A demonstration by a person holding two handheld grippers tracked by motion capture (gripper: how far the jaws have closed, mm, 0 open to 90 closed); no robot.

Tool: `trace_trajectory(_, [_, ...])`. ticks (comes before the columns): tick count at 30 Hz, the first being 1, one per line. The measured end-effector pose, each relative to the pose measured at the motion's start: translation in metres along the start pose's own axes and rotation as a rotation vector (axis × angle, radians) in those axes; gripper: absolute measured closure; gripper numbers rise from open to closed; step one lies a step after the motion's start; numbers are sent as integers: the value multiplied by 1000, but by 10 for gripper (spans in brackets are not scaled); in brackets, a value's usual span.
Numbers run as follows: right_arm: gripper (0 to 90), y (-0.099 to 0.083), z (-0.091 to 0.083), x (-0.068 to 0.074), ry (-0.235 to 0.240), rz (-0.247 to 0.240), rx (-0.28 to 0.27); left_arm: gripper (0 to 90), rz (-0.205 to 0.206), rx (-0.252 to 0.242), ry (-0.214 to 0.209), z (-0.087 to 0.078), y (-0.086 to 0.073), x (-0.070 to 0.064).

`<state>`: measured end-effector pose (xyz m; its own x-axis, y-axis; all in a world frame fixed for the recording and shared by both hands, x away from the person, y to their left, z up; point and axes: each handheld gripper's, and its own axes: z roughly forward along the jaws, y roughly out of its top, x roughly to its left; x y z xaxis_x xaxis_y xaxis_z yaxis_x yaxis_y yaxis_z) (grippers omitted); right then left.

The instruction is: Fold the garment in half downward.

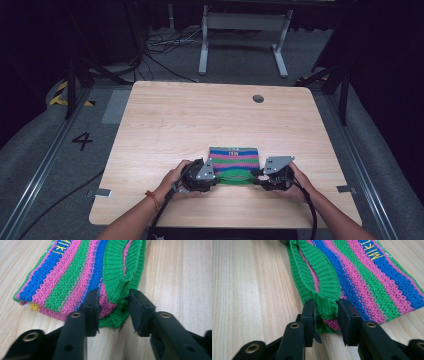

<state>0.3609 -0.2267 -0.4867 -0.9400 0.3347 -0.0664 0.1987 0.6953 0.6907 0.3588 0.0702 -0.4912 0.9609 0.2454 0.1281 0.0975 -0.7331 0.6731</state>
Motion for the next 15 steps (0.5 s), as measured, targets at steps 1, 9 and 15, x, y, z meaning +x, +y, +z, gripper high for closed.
trace_trajectory(1, [666,0,0,0,0,0,0,560,0,0,0,0,0,0])
trace_trajectory(9, [586,-1,-8,2,-9,15,-16,460,-75,-25,20,-8,-4,3])
trace_trajectory(15, [420,2,-11,-1,-40,43,-18,306,-115,-15,64,-12,-2,3])
